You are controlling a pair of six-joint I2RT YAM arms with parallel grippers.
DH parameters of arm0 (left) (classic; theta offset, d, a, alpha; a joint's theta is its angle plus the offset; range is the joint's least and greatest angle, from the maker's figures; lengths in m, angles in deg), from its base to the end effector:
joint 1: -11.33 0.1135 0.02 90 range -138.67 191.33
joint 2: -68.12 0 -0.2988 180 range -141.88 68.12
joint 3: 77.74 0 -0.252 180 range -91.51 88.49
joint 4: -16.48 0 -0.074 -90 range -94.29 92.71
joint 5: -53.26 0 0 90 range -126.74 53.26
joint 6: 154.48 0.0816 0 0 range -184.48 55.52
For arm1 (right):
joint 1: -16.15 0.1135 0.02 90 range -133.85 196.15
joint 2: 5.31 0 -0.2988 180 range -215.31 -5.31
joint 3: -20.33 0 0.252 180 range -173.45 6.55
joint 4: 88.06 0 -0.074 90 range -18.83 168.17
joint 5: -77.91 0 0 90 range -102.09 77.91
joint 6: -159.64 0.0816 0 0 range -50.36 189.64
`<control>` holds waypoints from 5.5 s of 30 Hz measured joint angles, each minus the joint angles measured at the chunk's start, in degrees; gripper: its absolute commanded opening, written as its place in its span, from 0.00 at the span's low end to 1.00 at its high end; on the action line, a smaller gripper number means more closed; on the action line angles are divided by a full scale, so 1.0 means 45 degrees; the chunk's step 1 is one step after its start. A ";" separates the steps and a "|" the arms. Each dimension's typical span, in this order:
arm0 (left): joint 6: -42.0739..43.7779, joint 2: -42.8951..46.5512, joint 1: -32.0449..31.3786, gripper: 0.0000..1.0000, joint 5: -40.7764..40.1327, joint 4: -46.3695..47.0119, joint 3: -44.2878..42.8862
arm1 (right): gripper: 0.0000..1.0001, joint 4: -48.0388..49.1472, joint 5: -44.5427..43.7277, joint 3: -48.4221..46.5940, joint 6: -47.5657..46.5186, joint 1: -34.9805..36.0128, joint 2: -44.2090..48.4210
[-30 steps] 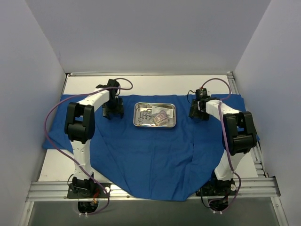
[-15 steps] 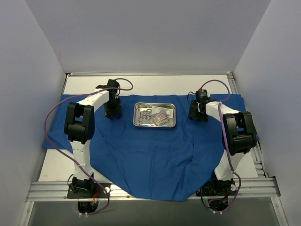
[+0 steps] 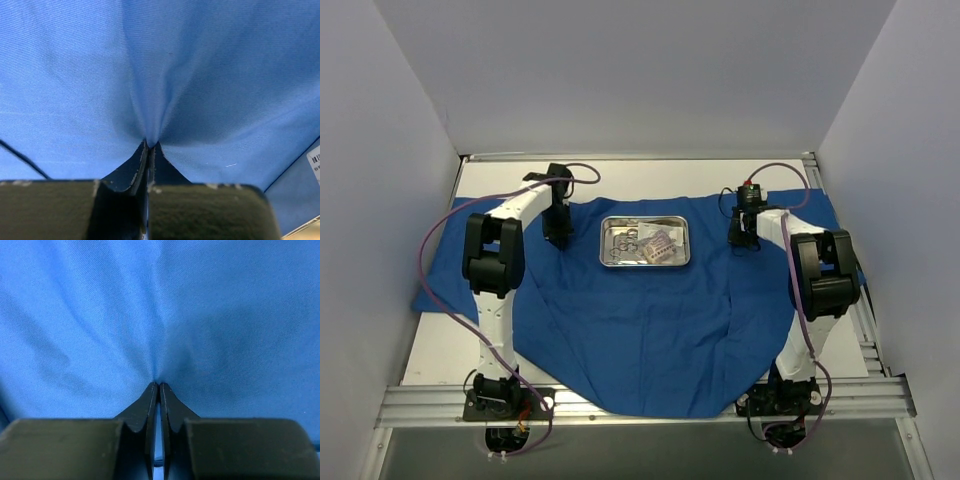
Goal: Open and lay out the surgical kit
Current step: Smooth out the surgical kit at the center of the board.
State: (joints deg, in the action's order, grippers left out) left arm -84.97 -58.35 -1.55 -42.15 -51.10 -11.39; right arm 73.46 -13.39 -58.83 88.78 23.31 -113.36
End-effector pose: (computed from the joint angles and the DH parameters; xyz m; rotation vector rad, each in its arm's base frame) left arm 0.4591 -0.0971 0.1448 -0.2077 2.9462 0.0625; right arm 0.4354 0.0528 0.1614 0.2616 2.3914 0.1870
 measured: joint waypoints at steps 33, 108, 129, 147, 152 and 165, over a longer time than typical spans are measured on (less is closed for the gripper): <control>-0.1098 -0.6037 0.0889 0.02 0.0267 -0.0831 -1.0681 | 0.00 0.0243 0.0602 -0.7970 0.0704 -0.0947 -0.5629; -0.2317 -0.1598 0.3181 0.94 0.1059 0.0063 -0.7490 | 0.55 -0.2006 -0.1651 -0.9821 0.0049 -0.0393 -0.4998; -0.2191 0.5047 0.2297 0.94 0.0063 0.0408 0.3036 | 0.42 -0.3789 -0.3716 -0.8340 0.0486 0.1394 -0.4517; -0.2001 0.5513 0.2215 0.96 0.0073 0.0831 0.3521 | 0.39 -0.3381 -0.3162 -0.7791 0.0146 0.1511 -0.4736; -0.1972 0.5659 0.2215 0.97 0.0068 0.0845 0.3565 | 0.20 -0.3225 -0.3177 -0.7713 0.0097 0.1477 -0.4799; -0.1943 0.6062 0.2215 0.98 -0.0063 0.0850 0.3721 | 0.00 -0.3079 -0.3274 -0.6951 0.0068 0.0831 -0.4255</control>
State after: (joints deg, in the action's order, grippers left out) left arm -93.71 -31.07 8.41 -42.44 -47.27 5.35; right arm 59.60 -28.13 -90.11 89.08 27.05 -132.51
